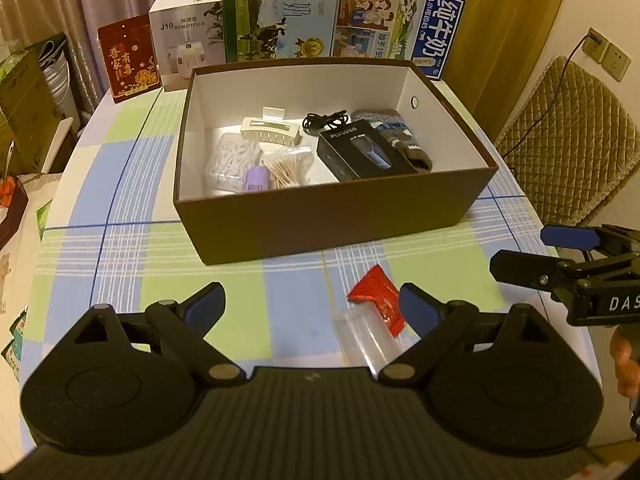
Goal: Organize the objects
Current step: 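Withdraw both open tools from the box back toward the red packet and cup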
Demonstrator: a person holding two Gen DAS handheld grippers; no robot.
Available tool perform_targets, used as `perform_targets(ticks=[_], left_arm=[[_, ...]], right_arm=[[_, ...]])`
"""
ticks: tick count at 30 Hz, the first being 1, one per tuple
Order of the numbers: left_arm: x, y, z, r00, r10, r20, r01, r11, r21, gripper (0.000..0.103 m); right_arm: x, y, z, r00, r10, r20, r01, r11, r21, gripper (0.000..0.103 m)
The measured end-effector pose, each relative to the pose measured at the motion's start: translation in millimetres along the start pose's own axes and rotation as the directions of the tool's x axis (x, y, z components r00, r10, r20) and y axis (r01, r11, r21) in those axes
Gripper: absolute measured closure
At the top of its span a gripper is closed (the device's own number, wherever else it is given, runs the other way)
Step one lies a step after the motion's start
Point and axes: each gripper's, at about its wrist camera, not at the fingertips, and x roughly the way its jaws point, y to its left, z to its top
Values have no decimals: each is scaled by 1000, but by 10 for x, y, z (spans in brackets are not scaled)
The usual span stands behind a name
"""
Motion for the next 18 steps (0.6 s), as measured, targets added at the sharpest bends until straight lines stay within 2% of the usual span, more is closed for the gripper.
perform_targets(ticks=[7, 18], left_arm=[[-45, -84, -165, 1000, -7, -13, 6, 1000, -17, 11], [64, -217, -489, 996, -21, -83, 18, 999, -38, 12]], right_arm=[[-77, -31, -142, 1000, 7, -16, -7, 1000, -9, 2], [-49, -167, -478, 995, -1, -100, 1, 1000, -1, 2]])
